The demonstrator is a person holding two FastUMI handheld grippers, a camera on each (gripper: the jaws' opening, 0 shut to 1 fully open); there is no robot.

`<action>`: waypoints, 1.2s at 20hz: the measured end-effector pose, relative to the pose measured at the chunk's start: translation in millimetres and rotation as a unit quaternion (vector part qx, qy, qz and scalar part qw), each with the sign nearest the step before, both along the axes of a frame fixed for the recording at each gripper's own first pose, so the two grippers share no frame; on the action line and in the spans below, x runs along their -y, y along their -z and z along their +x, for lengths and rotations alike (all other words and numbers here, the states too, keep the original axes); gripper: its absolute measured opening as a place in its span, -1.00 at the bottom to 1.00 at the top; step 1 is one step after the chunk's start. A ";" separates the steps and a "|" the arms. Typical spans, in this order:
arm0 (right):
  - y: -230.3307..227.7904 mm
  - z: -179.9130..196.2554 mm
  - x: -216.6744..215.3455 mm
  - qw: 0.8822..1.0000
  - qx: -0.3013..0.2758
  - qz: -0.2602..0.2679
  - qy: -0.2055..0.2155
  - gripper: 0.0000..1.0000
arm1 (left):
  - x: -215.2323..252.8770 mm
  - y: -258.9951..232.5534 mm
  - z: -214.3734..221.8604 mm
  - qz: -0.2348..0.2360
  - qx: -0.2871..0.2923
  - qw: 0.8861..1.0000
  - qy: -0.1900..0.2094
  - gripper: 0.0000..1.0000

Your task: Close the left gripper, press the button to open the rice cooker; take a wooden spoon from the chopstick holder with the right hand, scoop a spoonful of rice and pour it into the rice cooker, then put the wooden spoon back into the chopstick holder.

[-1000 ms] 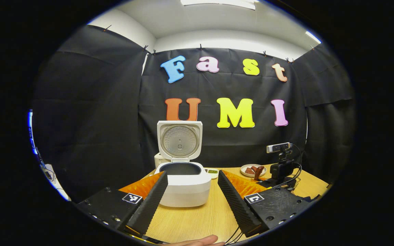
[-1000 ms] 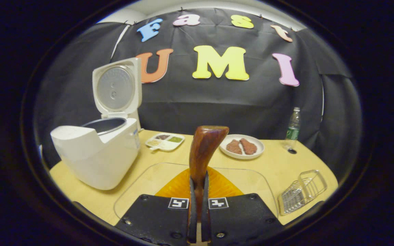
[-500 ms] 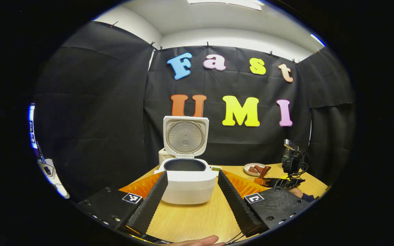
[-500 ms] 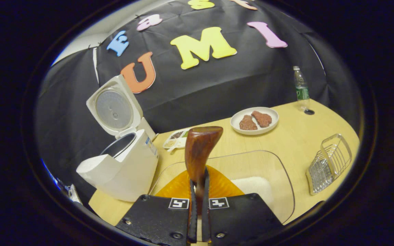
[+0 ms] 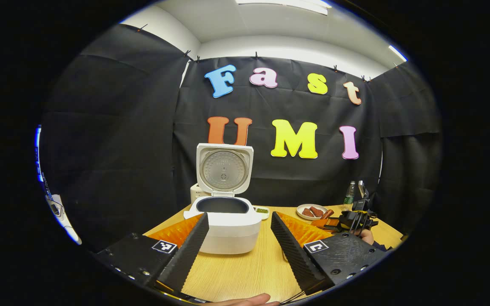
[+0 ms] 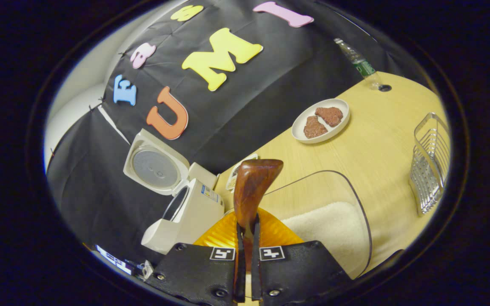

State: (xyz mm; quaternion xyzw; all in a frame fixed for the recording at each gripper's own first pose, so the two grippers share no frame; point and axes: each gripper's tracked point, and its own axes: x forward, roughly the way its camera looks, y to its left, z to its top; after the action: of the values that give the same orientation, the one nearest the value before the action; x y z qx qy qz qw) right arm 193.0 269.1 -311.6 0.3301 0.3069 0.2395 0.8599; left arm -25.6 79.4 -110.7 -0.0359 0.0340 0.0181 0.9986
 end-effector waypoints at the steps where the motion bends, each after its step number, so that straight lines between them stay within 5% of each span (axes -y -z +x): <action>1: -2.4 -0.2 4.5 1.000 -0.002 0.006 0.003 -0.82 | -0.7 3.7 1.1 -0.003 -0.007 1.000 -0.002 0.87; 6: -26.4 6.8 34.4 0.996 0.004 0.075 0.041 -0.80 | -7.8 10.1 2.8 -0.005 -0.016 1.000 -0.013 0.87; 11: -69.8 6.2 64.9 0.981 0.014 0.181 0.073 -0.80 | -3.3 17.9 5.9 -0.009 -0.027 1.000 -0.008 0.85; 18: -129.7 -9.2 69.5 0.917 -0.081 0.385 0.060 -0.80 | -21.7 18.6 2.6 0.007 -0.031 0.999 -0.028 0.85; 24: -157.7 -3.5 49.0 0.919 -0.078 0.382 0.061 -0.79 | -37.7 13.2 -9.5 0.042 -0.019 0.998 -0.044 0.85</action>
State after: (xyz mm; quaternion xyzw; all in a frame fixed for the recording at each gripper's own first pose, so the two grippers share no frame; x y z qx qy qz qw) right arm 189.5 220.1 -154.0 0.6692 0.2376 0.2594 0.6545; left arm -35.1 117.1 -123.8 0.0053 0.0506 0.0640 0.9967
